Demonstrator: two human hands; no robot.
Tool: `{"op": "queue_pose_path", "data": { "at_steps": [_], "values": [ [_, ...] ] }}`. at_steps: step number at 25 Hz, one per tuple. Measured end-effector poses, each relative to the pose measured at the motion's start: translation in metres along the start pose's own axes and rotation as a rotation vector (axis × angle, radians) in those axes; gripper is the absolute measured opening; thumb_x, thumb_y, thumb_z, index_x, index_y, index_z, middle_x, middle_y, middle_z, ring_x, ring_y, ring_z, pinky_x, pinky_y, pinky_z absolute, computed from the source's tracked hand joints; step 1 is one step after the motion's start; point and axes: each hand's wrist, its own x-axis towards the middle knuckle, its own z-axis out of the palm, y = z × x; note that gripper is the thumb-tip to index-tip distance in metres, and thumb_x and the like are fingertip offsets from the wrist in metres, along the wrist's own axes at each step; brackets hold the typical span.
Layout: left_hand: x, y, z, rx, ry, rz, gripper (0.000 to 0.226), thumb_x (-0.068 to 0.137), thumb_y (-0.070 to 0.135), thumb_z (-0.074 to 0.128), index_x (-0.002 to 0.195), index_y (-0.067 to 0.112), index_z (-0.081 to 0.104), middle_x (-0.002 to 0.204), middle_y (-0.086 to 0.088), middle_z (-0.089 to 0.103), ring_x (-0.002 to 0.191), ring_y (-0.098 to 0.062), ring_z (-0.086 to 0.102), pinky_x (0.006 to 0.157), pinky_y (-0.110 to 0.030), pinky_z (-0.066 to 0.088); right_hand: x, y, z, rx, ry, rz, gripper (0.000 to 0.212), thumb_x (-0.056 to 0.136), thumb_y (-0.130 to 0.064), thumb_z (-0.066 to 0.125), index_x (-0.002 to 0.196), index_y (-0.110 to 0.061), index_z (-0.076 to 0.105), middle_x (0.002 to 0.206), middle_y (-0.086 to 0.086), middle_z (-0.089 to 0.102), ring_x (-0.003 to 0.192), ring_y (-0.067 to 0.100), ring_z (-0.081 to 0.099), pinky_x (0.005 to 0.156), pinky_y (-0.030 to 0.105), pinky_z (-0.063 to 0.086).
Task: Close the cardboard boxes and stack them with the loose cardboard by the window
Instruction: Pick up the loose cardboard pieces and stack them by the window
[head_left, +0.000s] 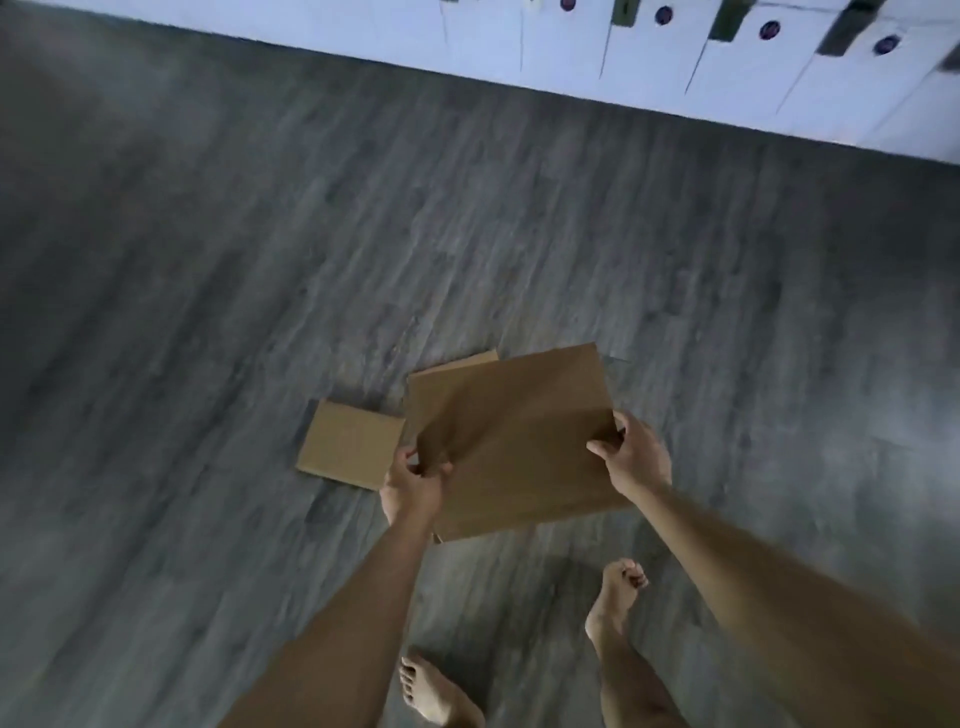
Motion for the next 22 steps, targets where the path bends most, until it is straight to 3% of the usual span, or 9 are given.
{"op": "queue_pose_path", "data": {
  "at_steps": [3, 8, 12, 22],
  "values": [
    [-0.041, 0.090, 0.016, 0.000, -0.065, 0.082, 0.056, 0.083, 0.028, 0.081, 0.132, 0.018, 0.057, 0.125, -0.008, 0.067, 0.112, -0.028, 0.064, 0.094, -0.038, 0.052, -0.002, 0.017, -0.086, 0.096, 0.059, 0.029, 0.051, 0.091, -0.037, 0.069, 0.137, -0.021, 0.052, 0.126, 0.008, 0.061, 0.117, 0.030, 0.057, 0.093, 0.038, 0.045],
    [-0.121, 0.217, 0.083, 0.064, -0.167, 0.201, 0.060, 0.085, 0.029, 0.079, 0.138, 0.016, 0.053, 0.131, -0.010, 0.065, 0.117, -0.031, 0.062, 0.099, -0.038, 0.049, 0.002, 0.082, -0.222, 0.196, 0.167, 0.108, 0.061, 0.092, -0.038, 0.068, 0.145, -0.018, 0.045, 0.134, 0.011, 0.056, 0.123, 0.032, 0.053, 0.099, 0.039, 0.042],
    [-0.177, 0.302, 0.144, 0.165, -0.253, 0.340, 0.062, 0.087, 0.034, 0.077, 0.141, 0.018, 0.050, 0.136, -0.007, 0.062, 0.123, -0.027, 0.059, 0.102, -0.034, 0.046, 0.006, 0.140, -0.311, 0.291, 0.267, 0.196, 0.057, 0.090, -0.037, 0.070, 0.139, -0.018, 0.048, 0.125, 0.011, 0.058, 0.114, 0.032, 0.055, 0.094, 0.038, 0.046],
    [-0.249, 0.491, 0.303, 0.295, -0.403, 0.651, 0.055, 0.084, 0.029, 0.080, 0.133, 0.018, 0.056, 0.127, -0.009, 0.066, 0.114, -0.029, 0.064, 0.097, -0.037, 0.049, 0.054, 0.233, -0.462, 0.419, 0.492, 0.411, 0.065, 0.091, -0.044, 0.068, 0.145, -0.020, 0.043, 0.131, 0.010, 0.056, 0.120, 0.031, 0.054, 0.098, 0.043, 0.046]
  ]
}}
